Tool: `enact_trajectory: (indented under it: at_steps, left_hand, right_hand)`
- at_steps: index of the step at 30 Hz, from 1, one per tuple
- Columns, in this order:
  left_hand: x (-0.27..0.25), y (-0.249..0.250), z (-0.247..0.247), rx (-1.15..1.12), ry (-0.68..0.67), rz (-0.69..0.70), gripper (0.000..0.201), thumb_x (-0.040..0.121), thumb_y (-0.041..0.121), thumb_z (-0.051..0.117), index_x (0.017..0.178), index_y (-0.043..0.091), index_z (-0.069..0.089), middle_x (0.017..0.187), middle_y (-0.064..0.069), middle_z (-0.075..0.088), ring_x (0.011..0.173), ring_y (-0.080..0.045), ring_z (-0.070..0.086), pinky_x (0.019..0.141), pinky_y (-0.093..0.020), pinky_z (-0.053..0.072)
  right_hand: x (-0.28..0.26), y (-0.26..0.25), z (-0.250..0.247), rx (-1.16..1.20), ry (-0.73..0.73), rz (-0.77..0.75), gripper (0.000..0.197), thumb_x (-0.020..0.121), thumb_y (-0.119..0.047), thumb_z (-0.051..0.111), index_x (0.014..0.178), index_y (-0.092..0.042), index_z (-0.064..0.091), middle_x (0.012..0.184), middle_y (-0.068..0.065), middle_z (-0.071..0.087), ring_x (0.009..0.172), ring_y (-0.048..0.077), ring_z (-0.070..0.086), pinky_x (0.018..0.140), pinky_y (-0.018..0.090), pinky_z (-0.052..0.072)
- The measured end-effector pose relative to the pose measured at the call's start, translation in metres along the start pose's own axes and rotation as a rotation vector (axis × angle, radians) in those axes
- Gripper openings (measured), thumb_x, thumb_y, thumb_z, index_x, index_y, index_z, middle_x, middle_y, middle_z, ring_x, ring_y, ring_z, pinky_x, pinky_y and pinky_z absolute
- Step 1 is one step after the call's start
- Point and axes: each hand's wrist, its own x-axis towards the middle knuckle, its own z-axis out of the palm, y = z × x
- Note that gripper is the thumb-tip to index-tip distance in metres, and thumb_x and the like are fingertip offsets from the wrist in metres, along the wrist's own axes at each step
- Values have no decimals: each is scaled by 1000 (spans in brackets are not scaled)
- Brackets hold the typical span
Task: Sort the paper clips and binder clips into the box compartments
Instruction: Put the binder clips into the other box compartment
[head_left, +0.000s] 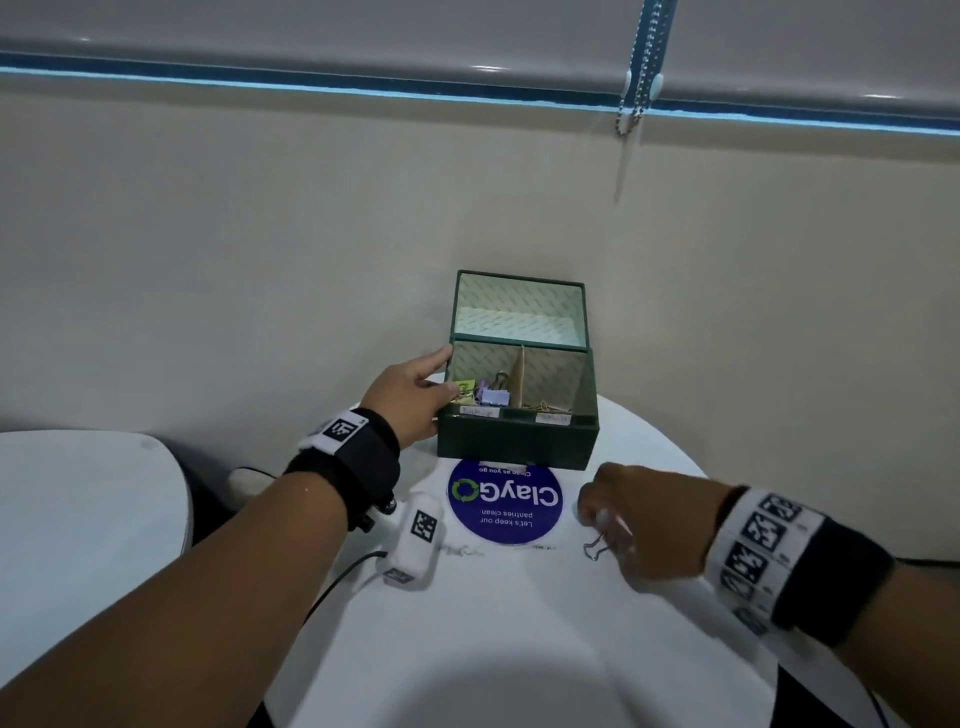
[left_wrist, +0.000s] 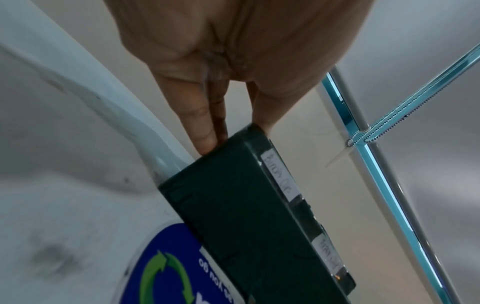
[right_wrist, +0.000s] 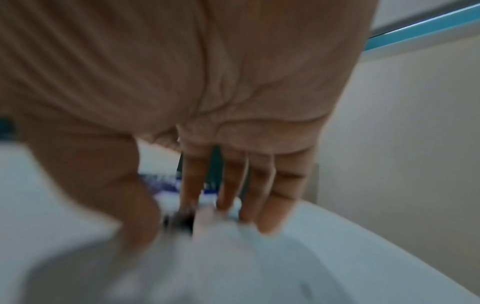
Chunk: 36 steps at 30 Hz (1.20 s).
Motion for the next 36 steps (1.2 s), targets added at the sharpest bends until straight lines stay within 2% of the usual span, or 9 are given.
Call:
enact_trajectory:
  at_steps: [4, 8, 14, 16, 19, 23, 26, 29, 36]
  left_hand:
    - [5, -10, 0, 18, 32, 29, 48, 97, 14, 62, 139, 34, 54, 108, -6, 73, 98, -24, 71, 88, -42, 59]
    - [10, -19, -1, 31, 52, 67, 43, 95, 21, 64, 133, 40, 58, 103, -1, 75, 98, -20, 71, 93, -45, 56]
    - [13, -24, -3, 17, 23, 92, 42, 87, 30, 66, 114, 60, 56, 99, 1, 77, 99, -23, 71, 95, -50, 55]
    - [13, -25, -6, 22, 3, 92, 44, 83, 34, 66, 116, 62, 54, 98, 1, 77, 100, -24, 71, 95, -51, 54]
    - [6, -18, -8, 93, 10, 102, 43, 91, 30, 66, 125, 55, 56, 104, -1, 74, 100, -23, 70, 92, -52, 55]
    - [-28, 8, -8, 255, 163, 279, 34, 97, 35, 59, 130, 39, 60, 108, 8, 63, 96, -12, 65, 82, -39, 59]
    - [-61, 24, -3, -51, -60, 213, 30, 95, 21, 64, 124, 28, 67, 100, 3, 70, 90, -16, 71, 71, -28, 58]
    - [-87, 26, 7, -147, -276, 75, 27, 92, 19, 66, 119, 19, 70, 99, -6, 76, 89, -15, 73, 72, -25, 58]
    - [-127, 10, 32, -248, -127, 9, 15, 86, 9, 73, 96, 18, 78, 85, -8, 77, 74, -15, 73, 65, -25, 56]
  right_hand:
    - [0, 0, -3, 3, 57, -70, 14, 79, -19, 58, 89, -28, 57, 95, -11, 55, 79, 10, 57, 70, 25, 54]
    - [32, -12, -51, 167, 324, -157, 14, 90, -17, 60, 92, -31, 56, 90, -15, 57, 81, 6, 59, 71, 17, 49]
    - [92, -28, -99, 532, 542, -128, 18, 87, -15, 70, 94, -29, 62, 99, -11, 64, 80, 8, 65, 74, 24, 55]
    - [98, -29, -102, 711, 527, -100, 20, 85, -10, 74, 96, -24, 65, 106, -2, 67, 84, 14, 71, 79, 30, 60]
    - [87, -34, -98, 1226, 402, -157, 24, 86, 7, 69, 104, -7, 62, 106, 23, 64, 86, 27, 75, 71, 30, 62]
    - [58, -45, -81, 1649, 273, -195, 31, 79, 5, 70, 108, -4, 61, 90, 15, 68, 80, 25, 72, 63, 25, 60]
    - [38, -55, -62, 1860, 182, -217, 36, 69, 0, 75, 101, -5, 60, 85, 18, 68, 72, 24, 72, 59, 25, 61]
    - [21, -65, -44, 2014, 200, -188, 33, 68, -1, 74, 97, -6, 58, 84, 18, 70, 68, 23, 72, 58, 25, 61]
    - [-16, -84, -2, 2126, 288, -51, 16, 58, -5, 78, 71, -4, 69, 78, 24, 70, 65, 25, 73, 55, 26, 60]
